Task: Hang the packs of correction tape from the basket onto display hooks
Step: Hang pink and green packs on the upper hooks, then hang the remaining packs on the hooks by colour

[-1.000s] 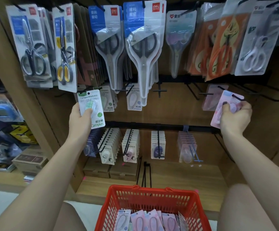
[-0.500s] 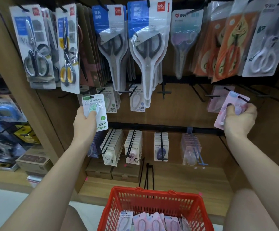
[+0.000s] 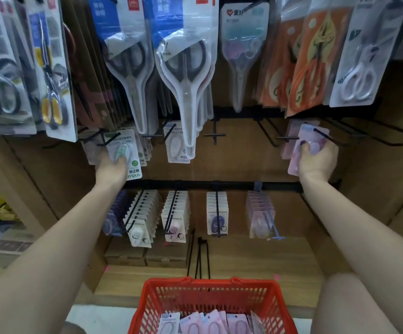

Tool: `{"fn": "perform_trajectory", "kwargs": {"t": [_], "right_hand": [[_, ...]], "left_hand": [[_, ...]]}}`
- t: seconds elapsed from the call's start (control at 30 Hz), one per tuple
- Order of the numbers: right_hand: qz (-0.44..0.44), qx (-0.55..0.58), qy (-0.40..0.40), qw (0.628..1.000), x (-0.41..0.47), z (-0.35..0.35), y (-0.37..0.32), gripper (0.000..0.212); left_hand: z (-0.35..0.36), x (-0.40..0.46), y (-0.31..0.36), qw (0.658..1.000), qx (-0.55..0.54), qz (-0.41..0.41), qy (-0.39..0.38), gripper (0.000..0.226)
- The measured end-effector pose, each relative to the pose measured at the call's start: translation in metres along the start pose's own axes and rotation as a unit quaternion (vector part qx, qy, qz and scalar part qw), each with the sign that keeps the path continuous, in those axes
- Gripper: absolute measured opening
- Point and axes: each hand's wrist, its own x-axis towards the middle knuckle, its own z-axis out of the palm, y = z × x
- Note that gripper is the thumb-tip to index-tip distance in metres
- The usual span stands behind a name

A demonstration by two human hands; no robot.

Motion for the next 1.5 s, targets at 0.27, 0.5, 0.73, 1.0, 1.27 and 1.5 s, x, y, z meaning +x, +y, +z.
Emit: {"fn": "perform_trajectory", "kwargs": {"t": [0.27, 0.5, 0.73, 1.0, 1.27, 1.5], "right_hand": [[-0.019, -0.057, -0.020, 0.998, 0.030, 0.032, 0.008, 0.051], [0.028, -0.078, -0.042, 0.996, 0.029, 0.040, 0.012, 0.068], [-0.070, 0.023, -0.005, 0.997, -0.091, 0.011, 0.051, 0.045], [0.016, 0.000, -0.180, 0.984, -0.268, -0.021, 0.165, 0.023], [0.174, -0.368, -0.561, 0.721, -0.331, -0.043, 0.323, 0.034], [0.192, -0.445, -0.602, 0.635, -0.354, -0.047, 0.361, 0.052]], "left_hand": [[0.027, 0.046, -0.010, 1.000, 0.012, -0.028, 0.000, 0.057], [0.035, 0.016, -0.002, 0.999, -0.024, -0.024, 0.023, 0.070], [0.052, -0.097, -0.045, 0.991, -0.007, 0.119, 0.067, 0.044], [0.098, -0.249, -0.151, 0.986, 0.059, 0.140, -0.071, 0.019], [0.120, -0.293, -0.316, 0.806, 0.359, -0.160, -0.442, 0.060], [0.137, -0.322, -0.350, 0.697, 0.417, -0.076, -0.579, 0.068]]}}
